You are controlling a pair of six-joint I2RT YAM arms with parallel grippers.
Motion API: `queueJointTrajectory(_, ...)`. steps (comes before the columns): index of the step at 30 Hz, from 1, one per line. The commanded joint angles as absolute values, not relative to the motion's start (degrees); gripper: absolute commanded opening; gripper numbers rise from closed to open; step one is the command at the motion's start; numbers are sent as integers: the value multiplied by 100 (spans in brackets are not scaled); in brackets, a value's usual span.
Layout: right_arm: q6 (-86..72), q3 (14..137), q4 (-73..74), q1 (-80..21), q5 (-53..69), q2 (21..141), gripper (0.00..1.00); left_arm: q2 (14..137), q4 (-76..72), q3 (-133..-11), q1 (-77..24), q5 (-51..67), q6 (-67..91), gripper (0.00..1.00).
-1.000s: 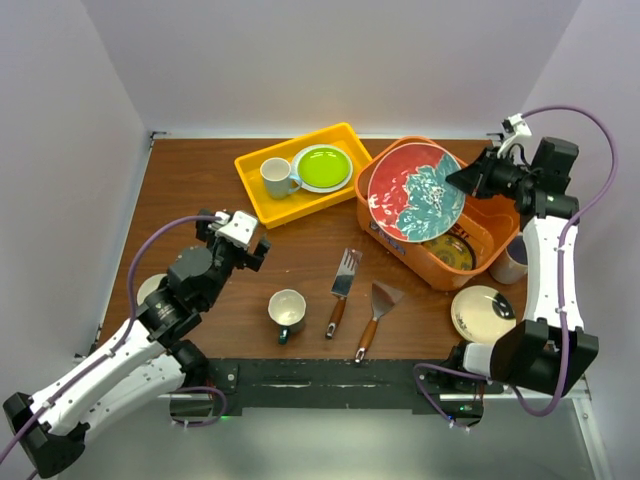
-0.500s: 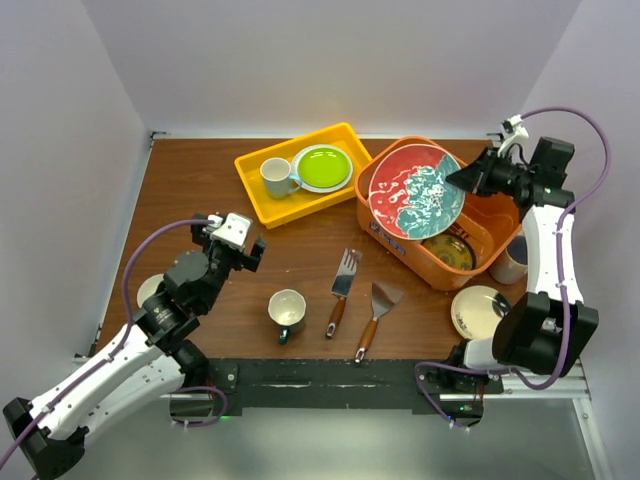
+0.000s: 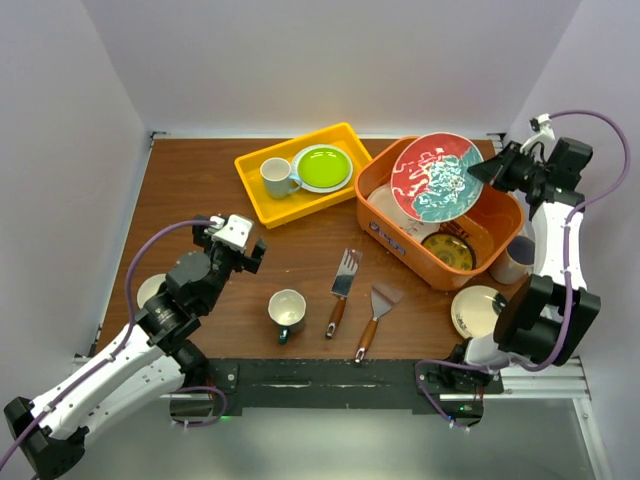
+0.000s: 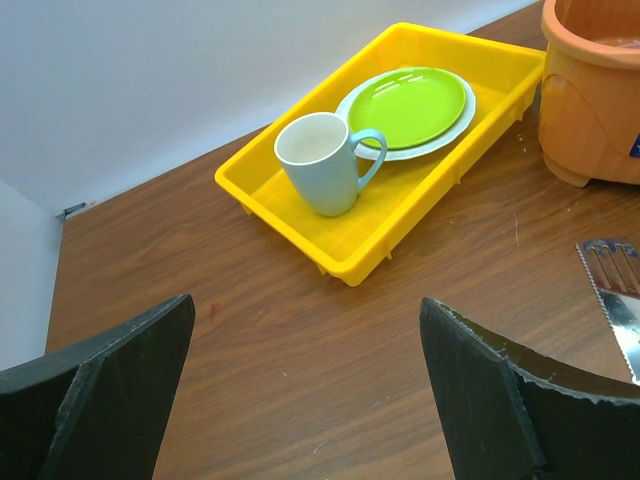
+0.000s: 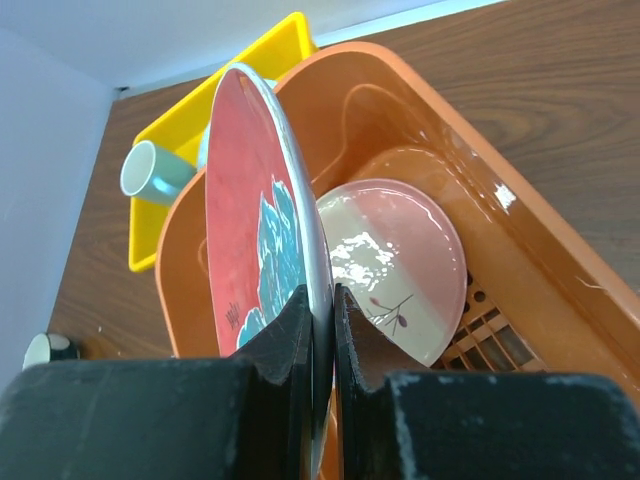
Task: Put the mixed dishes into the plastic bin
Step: Place the plate in the plastic bin.
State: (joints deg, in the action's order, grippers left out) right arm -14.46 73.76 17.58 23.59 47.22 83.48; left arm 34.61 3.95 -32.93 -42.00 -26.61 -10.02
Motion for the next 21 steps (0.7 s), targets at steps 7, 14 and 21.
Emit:
queueJointTrajectory(7, -2031, 7216, 765, 2101, 4509, 8797, 0, 3463, -97, -3270, -4131, -2646, -949, 100)
queueJointTrajectory(14, -1785, 7137, 826, 1846, 4377, 9202, 0, 3507, -105, -3270, -4087, -2637, -958, 100)
queueJointTrajectory(21, -1468, 7110, 1002, 1573, 4245, 9615, 0, 3524, -114, -3261, -4061, -2619, -958, 100)
